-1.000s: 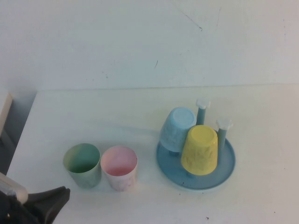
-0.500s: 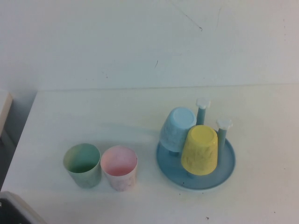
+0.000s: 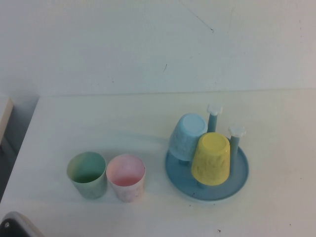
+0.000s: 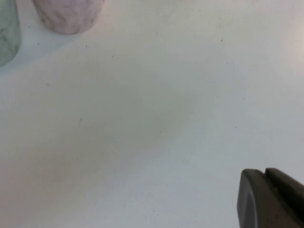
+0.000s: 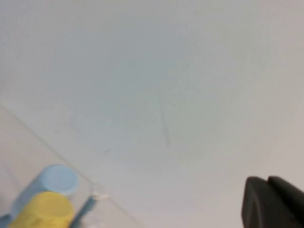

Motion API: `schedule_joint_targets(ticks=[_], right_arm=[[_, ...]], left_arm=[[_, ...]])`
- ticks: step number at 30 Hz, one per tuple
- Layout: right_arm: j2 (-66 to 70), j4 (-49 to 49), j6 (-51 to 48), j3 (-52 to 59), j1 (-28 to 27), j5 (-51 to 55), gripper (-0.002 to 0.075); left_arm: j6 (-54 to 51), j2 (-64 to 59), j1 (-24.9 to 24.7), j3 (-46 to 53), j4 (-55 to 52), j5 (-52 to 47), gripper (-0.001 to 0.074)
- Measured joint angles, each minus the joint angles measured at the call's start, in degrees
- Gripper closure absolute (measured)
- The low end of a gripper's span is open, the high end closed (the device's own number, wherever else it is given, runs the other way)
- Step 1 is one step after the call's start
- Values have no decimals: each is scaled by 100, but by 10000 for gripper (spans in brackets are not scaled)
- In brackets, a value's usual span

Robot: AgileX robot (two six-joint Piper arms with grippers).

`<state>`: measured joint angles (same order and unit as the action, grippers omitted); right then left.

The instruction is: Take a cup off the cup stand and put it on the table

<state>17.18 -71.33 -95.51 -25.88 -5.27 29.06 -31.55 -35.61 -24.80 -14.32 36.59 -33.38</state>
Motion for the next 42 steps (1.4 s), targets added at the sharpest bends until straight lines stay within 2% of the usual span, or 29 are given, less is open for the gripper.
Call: schedule_joint_targets(ticks=[4, 10, 12, 14, 18, 20, 22, 25, 31, 42], right_arm=[[-425, 417, -45, 126, 0, -842, 727], [-559, 478, -45, 726, 0, -1796, 727], [-658, 771, 261, 1099, 0, -2053, 727], [-838, 1877, 1415, 1530, 0, -2345, 727], [-1179, 5436, 5636, 2338, -23, -2604, 727], [-1363, 6536, 6957, 2604, -86, -2501, 727], [-1508, 7055, 7585, 2730, -146, -2361, 727], [-1725, 7343, 7955, 2743, -189, -1837, 727], [-1786, 7446, 8095, 2743, -203, -919, 727], [-1786, 7460, 8117, 2743, -203, -869, 727]], left_arm=[[0, 0, 0, 0, 0, -8, 737], [0, 0, 0, 0, 0, -8, 737], [0, 0, 0, 0, 0, -8, 737], [0, 0, 0, 0, 0, -8, 737], [0, 0, 0, 0, 0, -8, 737], [0, 0, 0, 0, 0, -8, 737], [0, 0, 0, 0, 0, -8, 737], [0, 0, 0, 0, 0, -8, 737], [0, 0, 0, 0, 0, -12, 737], [0, 0, 0, 0, 0, -12, 737]])
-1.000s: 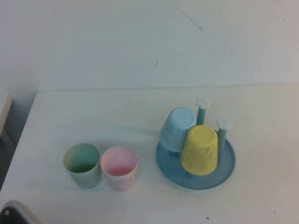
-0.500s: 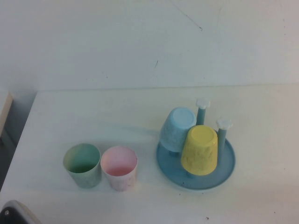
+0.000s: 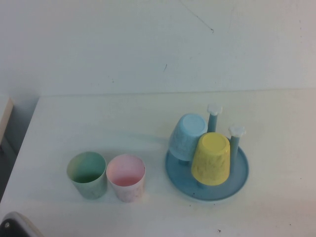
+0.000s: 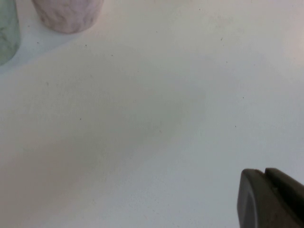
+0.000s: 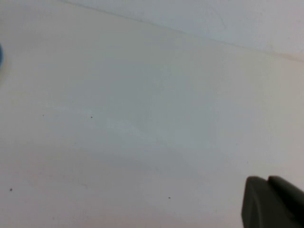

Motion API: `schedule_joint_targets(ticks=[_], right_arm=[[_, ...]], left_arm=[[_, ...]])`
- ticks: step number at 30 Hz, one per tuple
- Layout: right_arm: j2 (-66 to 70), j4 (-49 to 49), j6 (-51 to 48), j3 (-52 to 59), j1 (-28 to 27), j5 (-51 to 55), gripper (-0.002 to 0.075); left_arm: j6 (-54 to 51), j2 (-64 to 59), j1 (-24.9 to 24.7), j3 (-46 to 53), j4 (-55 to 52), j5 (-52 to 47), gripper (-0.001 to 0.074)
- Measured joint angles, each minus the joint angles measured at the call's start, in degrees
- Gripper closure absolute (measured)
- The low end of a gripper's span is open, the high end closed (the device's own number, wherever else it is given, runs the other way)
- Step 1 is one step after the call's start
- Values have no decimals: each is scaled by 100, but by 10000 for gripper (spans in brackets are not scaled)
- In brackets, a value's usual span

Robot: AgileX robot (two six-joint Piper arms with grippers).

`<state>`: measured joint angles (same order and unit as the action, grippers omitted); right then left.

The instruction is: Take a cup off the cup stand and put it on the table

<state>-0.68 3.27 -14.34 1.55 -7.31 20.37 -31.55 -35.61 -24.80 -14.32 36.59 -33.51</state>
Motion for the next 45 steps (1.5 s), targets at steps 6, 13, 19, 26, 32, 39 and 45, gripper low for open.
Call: schedule_joint_targets(ticks=[6, 13, 19, 26, 32, 39, 45], right_arm=[[0, 0, 0, 0, 0, 0, 727], [0, 0, 0, 0, 0, 0, 727], [0, 0, 0, 0, 0, 0, 727], [0, 0, 0, 0, -4, 0, 727], [0, 0, 0, 0, -4, 0, 727], [0, 0, 0, 0, -4, 0, 727], [0, 0, 0, 0, -4, 10, 727]], left_arm=[[0, 0, 0, 0, 0, 0, 737], [0, 0, 0, 0, 0, 0, 737], [0, 45, 0, 0, -220, 15, 737], [894, 736, 0, 475, -1086, 1968, 737], [1504, 1480, 81, 1473, -1774, 4806, 737], [1578, 2034, 1395, 1576, -2364, 4879, 737], [2437, 2963, 2696, 1588, -3087, 3432, 737]])
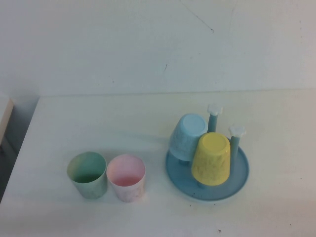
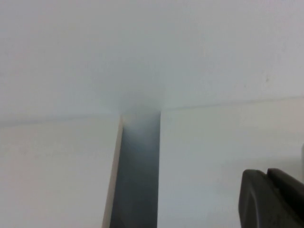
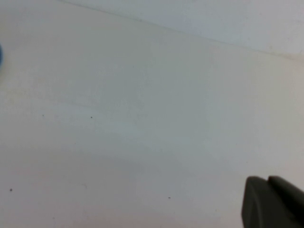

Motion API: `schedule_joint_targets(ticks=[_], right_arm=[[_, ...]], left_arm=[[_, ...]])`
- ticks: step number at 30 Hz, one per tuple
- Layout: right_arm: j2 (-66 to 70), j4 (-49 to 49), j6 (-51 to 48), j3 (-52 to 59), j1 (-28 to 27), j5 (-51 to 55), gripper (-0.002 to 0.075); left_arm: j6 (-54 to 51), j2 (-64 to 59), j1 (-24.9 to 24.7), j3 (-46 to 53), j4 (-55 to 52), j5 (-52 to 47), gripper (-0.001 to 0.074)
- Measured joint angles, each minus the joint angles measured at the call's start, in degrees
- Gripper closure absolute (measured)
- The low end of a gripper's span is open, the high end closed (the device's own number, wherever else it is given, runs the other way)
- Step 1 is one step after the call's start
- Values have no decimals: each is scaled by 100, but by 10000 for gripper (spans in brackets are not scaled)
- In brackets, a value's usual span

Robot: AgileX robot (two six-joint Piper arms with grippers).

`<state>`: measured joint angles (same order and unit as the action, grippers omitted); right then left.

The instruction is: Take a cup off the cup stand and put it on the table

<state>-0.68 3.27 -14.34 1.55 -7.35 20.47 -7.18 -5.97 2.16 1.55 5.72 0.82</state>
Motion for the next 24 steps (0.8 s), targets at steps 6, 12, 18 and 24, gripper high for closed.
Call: schedule_joint_targets(ticks=[6, 12, 18, 24], right_arm=[[-9, 9, 0, 0, 0, 0, 727], [-9, 9, 0, 0, 0, 0, 727], [-9, 9, 0, 0, 0, 0, 727], [-9, 9, 0, 0, 0, 0, 727]], left_arm=[[316, 650, 390, 0, -221, -1746, 737], [226, 650, 70, -10, -232, -1905, 737], [166, 650, -113, -10, -232, -1905, 737], [166, 650, -64, -10, -232, -1905, 737]])
